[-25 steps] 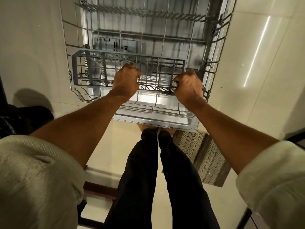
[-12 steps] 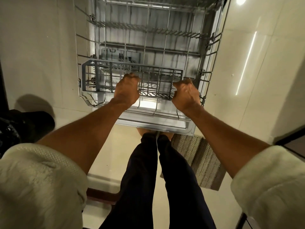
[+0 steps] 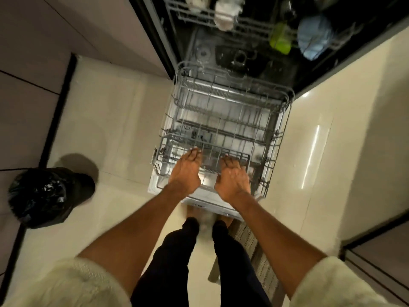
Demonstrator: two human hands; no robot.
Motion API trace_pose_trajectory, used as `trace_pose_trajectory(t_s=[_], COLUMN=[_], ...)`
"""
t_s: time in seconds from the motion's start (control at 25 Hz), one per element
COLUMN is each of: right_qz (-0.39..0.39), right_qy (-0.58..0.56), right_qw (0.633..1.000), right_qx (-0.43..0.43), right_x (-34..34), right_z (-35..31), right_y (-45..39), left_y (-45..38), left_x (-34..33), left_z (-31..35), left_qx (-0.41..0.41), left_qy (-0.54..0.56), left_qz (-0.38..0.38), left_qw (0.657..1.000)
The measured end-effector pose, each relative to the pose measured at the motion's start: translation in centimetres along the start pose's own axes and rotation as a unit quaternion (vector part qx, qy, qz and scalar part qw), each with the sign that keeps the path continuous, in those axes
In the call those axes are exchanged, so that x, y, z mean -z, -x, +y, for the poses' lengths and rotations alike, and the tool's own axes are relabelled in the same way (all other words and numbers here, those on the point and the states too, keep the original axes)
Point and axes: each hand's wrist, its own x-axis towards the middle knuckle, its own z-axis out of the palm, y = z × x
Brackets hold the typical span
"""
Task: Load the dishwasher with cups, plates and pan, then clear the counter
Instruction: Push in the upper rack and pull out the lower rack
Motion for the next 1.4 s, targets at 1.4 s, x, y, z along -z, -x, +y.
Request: trace_pose_trajectory(t_s=[1.4], right_qz=[0.267], right_qy=[0.01], right_qw=[0.94], right_qx=[0.211], right_x=[32.2], right_z=[-69.3], right_y=[-21.2], left_y=[8.0], left_x=[55.0], left_z=[-51.9], left_qx=[0.053], left_qy=[-0.024], left_qz=[0.271], left_qw=[0.961])
